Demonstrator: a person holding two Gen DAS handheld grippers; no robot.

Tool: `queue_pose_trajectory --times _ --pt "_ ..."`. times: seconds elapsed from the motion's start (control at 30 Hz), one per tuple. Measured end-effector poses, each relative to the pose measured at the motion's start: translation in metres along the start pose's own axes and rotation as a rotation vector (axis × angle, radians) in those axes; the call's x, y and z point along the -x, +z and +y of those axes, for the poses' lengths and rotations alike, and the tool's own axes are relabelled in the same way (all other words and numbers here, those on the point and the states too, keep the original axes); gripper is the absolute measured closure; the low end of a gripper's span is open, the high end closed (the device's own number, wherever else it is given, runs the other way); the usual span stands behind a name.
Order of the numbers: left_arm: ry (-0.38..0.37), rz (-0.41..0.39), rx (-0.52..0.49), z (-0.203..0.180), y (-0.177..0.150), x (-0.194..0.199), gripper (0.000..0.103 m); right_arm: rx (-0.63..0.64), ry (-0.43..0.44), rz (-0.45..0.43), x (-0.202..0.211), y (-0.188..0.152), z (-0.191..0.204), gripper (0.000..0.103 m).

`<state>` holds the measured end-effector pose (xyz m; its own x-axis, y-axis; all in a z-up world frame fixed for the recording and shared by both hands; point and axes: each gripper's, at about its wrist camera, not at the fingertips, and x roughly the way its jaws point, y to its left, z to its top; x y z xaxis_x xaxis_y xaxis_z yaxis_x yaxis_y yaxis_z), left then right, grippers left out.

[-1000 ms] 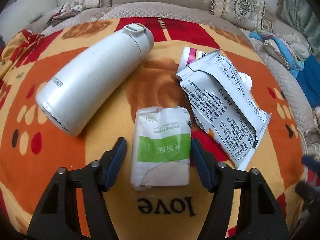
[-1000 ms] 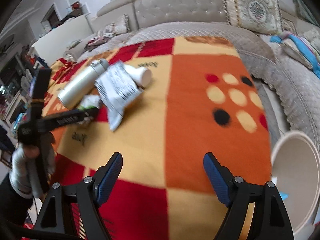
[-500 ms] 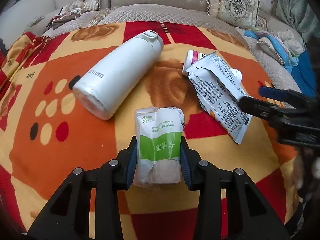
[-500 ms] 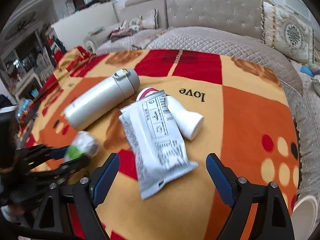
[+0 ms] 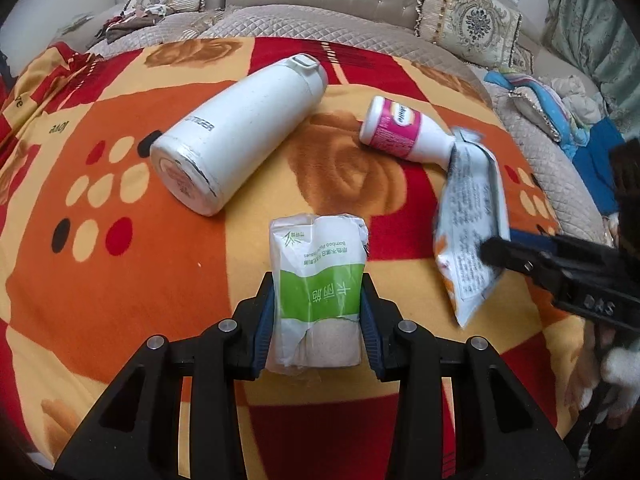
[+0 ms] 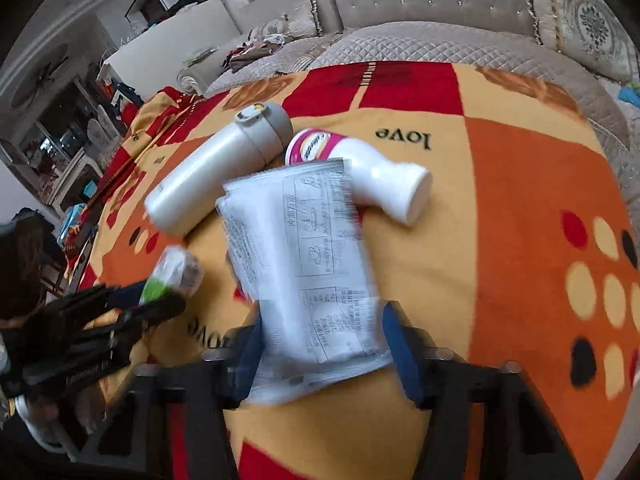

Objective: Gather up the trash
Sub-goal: 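Grasp the green-label tissue packet with the left tool while the right tool grasps the white wrapper, then carry the tissue packet and white wrapper over the white bin and open both tools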

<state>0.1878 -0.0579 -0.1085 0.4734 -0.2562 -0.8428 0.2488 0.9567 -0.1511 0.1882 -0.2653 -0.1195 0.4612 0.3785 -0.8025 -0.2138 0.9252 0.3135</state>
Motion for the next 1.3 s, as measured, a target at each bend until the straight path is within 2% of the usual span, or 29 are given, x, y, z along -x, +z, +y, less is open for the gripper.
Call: queue_pose_trajectory --times 0.2,0.33,0.43,0.47,0.5,0.57,0.67,0.8,0.9,0.93,0.97,1.0,1.07,1.1,1.17,1.3 --pt "-0.014 0.016 -0.029 -0.015 -0.012 0.003 0.067 -0.034 -0.007 0.026 0.024 -0.034 -0.004 0.063" --pt "-0.022 0.011 -0.042 -0.021 -0.016 0.010 0.067 -0.043 0.013 0.054 0.038 -0.043 -0.003 0.063" --pt "-0.026 0.013 -0.039 -0.022 -0.017 0.010 0.067 -0.029 0.018 0.121 0.039 -0.045 -0.002 0.062" --pt "-0.028 0.016 -0.037 -0.022 -0.018 0.009 0.067 -0.027 -0.003 0.126 0.038 -0.046 -0.002 0.053" --pt "-0.029 0.021 -0.035 -0.022 -0.020 0.007 0.067 -0.028 -0.032 0.121 0.037 -0.046 -0.003 0.037" --pt "-0.026 0.031 -0.031 -0.022 -0.022 0.002 0.066 -0.044 -0.045 0.102 0.032 -0.046 -0.005 0.020" --pt "-0.022 0.045 -0.029 -0.022 -0.024 -0.004 0.066 -0.034 -0.052 0.082 0.025 -0.046 -0.001 0.020" --pt "-0.024 0.048 -0.021 -0.021 -0.026 -0.008 0.066 0.054 -0.104 0.099 0.009 -0.045 0.015 0.016" --pt "-0.023 0.045 -0.021 -0.021 -0.027 -0.007 0.066 0.085 -0.111 0.119 -0.004 -0.051 0.020 0.016" --pt "-0.022 0.044 -0.023 -0.021 -0.027 -0.006 0.066 0.102 -0.129 0.099 -0.004 -0.053 0.021 0.017" --pt "-0.020 0.042 -0.025 -0.023 -0.027 -0.005 0.066 0.112 -0.142 0.089 -0.004 -0.056 0.022 0.021" --pt "-0.016 0.037 -0.030 -0.024 -0.028 -0.004 0.066 0.117 -0.160 0.076 -0.002 -0.058 0.023 0.033" --pt "-0.012 0.029 -0.040 -0.028 -0.028 0.000 0.066 0.109 -0.181 0.039 0.005 -0.063 0.020 0.042" --pt "-0.012 0.025 -0.044 -0.030 -0.028 0.001 0.066 0.093 -0.163 0.023 0.010 -0.065 0.018 0.047" --pt "-0.014 0.015 -0.050 -0.036 -0.029 0.005 0.066 0.051 -0.129 -0.014 0.022 -0.069 0.010 0.051" --pt "-0.026 -0.001 -0.069 -0.052 -0.031 0.011 0.066 0.023 -0.133 -0.047 0.042 -0.078 0.004 0.051"
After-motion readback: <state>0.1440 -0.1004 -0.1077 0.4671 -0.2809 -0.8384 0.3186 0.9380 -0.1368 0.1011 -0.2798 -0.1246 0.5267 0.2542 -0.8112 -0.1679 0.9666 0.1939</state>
